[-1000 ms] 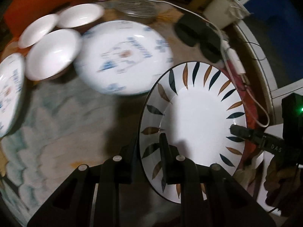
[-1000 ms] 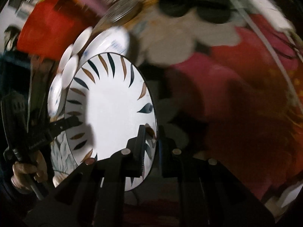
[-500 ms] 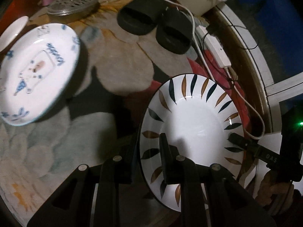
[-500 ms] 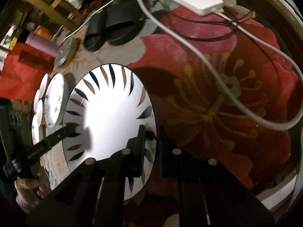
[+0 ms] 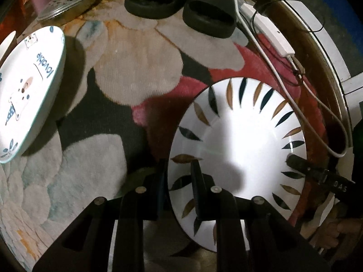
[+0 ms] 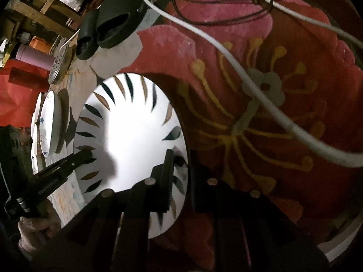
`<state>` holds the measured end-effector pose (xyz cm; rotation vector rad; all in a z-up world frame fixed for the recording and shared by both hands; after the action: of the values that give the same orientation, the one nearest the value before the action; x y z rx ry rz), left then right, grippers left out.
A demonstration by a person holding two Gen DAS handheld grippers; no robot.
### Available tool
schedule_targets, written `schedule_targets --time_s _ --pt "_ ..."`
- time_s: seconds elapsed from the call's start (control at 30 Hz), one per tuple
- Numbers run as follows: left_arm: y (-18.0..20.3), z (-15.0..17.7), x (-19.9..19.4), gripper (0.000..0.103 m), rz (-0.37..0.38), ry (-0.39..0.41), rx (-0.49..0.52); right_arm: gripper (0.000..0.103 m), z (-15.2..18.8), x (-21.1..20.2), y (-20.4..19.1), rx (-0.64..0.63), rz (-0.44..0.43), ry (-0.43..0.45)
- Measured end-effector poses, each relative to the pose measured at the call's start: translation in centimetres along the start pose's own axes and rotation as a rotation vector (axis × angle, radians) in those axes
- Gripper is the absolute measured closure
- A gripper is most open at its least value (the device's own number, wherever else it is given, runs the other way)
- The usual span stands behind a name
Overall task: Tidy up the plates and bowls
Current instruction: 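Carry the leaf-pattern plate with the right gripper toward the power strip and lower it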
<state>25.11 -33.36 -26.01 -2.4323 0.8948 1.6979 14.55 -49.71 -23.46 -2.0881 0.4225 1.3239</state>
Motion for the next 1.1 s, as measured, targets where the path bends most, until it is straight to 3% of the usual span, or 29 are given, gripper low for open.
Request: schedule_targets --time_s 0.2,0.23,0.27,0.3,0.33,0.37,0.43,0.5,0.53,0.77,1.1 --pt "-0.3 0.1 -0.6 0.082 -0.016 -0.007 0.02 0.086 0.3 -0.1 0.6 0.037 0.026 -0.019" --pt "-0.4 0.1 -0.7 0.074 -0.015 -0.01 0.017 0.086 0.2 -0.5 0.5 0.018 0.042 -0.007" --pt "-0.7 0.1 -0.8 0.052 -0.013 -0.01 0.011 0.086 0.0 -0.9 0.2 -0.011 0.063 0.008" --pt "-1.0 0.1 -1.1 0.037 -0.011 -0.003 0.004 0.086 -0.1 -1.3 -0.1 -0.036 0.081 0.022" --pt "-1.4 0.2 -1.4 0.008 -0.011 0.009 0.001 0.085 -0.3 -1.8 -0.4 -0.062 0.098 0.039" --pt "-1.7 0.2 -1.8 0.001 -0.023 0.02 -0.001 0.082 -0.4 -2.1 -0.7 -0.078 0.105 0.054" --pt "-2.2 0.1 -2.3 0.001 -0.044 0.029 -0.004 0.063 -0.8 -2.8 -1.4 -0.099 0.1 0.083" --pt "-2.6 0.0 -2.7 0.001 -0.054 0.035 -0.009 0.007 -1.2 -3.5 -2.3 -0.125 0.097 0.108" --pt "-2.8 -0.1 -3.1 0.001 -0.058 0.043 -0.007 0.0 -1.4 -3.7 -2.9 -0.142 0.097 0.123" --pt "-4.2 -0.8 -4.7 0.001 -0.064 0.077 -0.013 0.0 -1.7 -2.8 -6.7 -0.22 0.084 0.127" --pt "-7.5 -1.1 -6.0 0.001 -0.106 0.084 -0.043 0.0 -0.8 -2.4 -8.6 -0.231 0.071 0.096"
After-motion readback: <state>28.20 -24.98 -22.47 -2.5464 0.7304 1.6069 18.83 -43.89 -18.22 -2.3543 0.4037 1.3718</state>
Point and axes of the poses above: each gripper's, at about its wrist camera, not at the fingertips, and x roughly the way its jaws point, y to its right, z to its underside, the point moved 3 cm from there along x, roughly the way its jaws point, and after that the axes turned 11 degrees about y, right-handed, at the moved point
